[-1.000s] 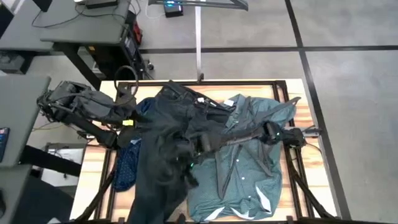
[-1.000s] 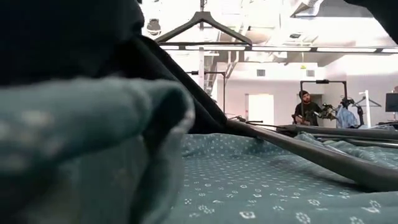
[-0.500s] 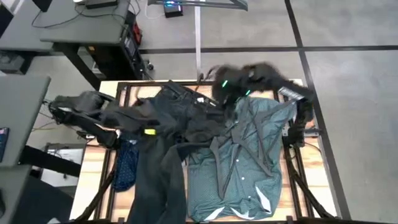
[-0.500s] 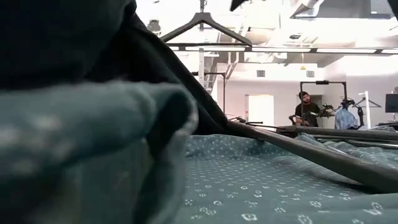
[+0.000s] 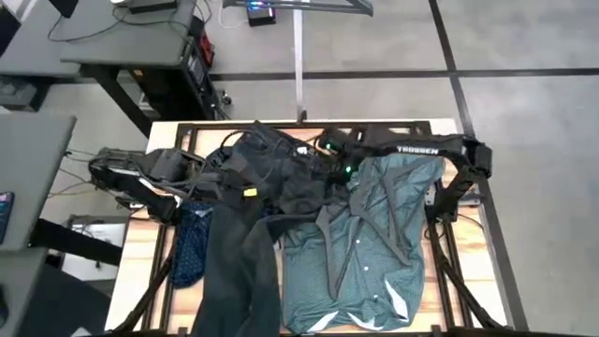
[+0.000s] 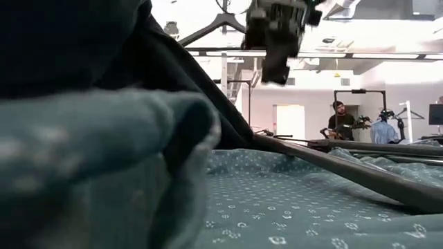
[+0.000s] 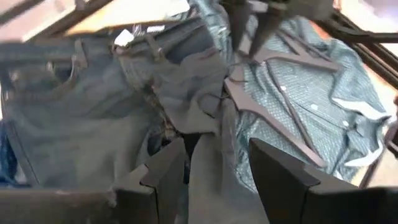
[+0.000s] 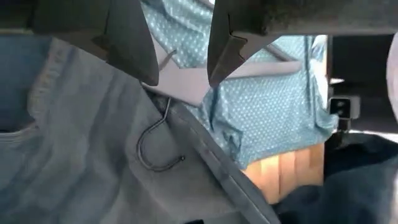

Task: Hang clothes
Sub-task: Hang the black pants on the rack

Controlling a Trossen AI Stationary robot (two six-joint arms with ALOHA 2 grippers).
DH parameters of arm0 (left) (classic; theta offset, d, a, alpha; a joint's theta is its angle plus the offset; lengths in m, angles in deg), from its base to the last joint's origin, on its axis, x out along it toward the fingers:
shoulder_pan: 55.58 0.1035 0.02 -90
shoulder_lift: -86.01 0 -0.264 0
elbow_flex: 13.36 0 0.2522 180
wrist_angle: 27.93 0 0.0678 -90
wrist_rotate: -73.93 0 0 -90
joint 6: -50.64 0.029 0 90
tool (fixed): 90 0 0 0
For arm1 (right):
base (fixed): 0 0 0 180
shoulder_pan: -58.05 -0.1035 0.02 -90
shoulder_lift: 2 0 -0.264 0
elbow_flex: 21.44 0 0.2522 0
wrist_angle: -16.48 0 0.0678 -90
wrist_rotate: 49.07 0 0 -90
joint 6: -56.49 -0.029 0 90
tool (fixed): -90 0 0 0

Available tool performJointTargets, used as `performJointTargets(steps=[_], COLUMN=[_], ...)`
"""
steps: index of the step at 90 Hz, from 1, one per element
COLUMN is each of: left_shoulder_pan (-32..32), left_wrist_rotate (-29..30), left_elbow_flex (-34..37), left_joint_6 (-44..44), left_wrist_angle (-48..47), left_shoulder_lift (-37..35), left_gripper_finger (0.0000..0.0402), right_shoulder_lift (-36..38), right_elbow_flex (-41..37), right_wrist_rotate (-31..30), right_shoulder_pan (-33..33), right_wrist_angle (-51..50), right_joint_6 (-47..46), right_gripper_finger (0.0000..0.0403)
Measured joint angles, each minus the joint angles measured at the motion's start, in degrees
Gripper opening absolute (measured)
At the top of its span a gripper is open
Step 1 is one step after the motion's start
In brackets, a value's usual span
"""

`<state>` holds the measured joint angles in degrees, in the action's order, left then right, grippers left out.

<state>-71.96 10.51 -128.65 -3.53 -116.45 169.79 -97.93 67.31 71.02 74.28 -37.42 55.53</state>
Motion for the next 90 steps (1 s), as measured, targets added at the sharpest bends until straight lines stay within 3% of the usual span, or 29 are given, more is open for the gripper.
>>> performJointTargets(steps=[8,16,28,54,69,90], left_shoulder_pan=[0.0,0.0,0.0,-0.2,-0.2,-0.5], left_wrist_rotate=[-3.4,-6.5,-9.8,-10.1,-11.7,-14.4], left_elbow_flex=[5.2,10.3,17.1,29.9,35.5,37.6], left_joint_6=[-0.6,-0.6,-2.1,-4.5,-6.2,-6.0], left_wrist_angle=[4.2,9.1,14.4,23.7,26.0,26.8], left_shoulder_lift=[0.1,-0.1,-2.2,-10.3,-12.2,-12.6], left_gripper_finger=[0.0162,0.0162,0.0162,0.0162,0.0162,0.0162], right_shoulder_lift=[0.0,-0.7,-4.6,-10.7,-14.2,-16.4], right_elbow_flex=[-3.7,-6.0,-6.9,-6.7,-6.6,-6.6], right_wrist_rotate=[-1.0,-6.7,-7.3,-8.6,-12.2,-11.1], right_shoulder_pan=[-1.2,-2.6,-3.8,-7.7,-8.0,-7.1], right_wrist_angle=[8.9,14.0,13.4,18.1,20.2,21.1], right_joint_6=[-4.1,-7.3,-10.0,-14.0,-15.5,-18.8], right_gripper_finger=[0.0128,0.0127,0.0127,0.0127,0.0125,0.0118])
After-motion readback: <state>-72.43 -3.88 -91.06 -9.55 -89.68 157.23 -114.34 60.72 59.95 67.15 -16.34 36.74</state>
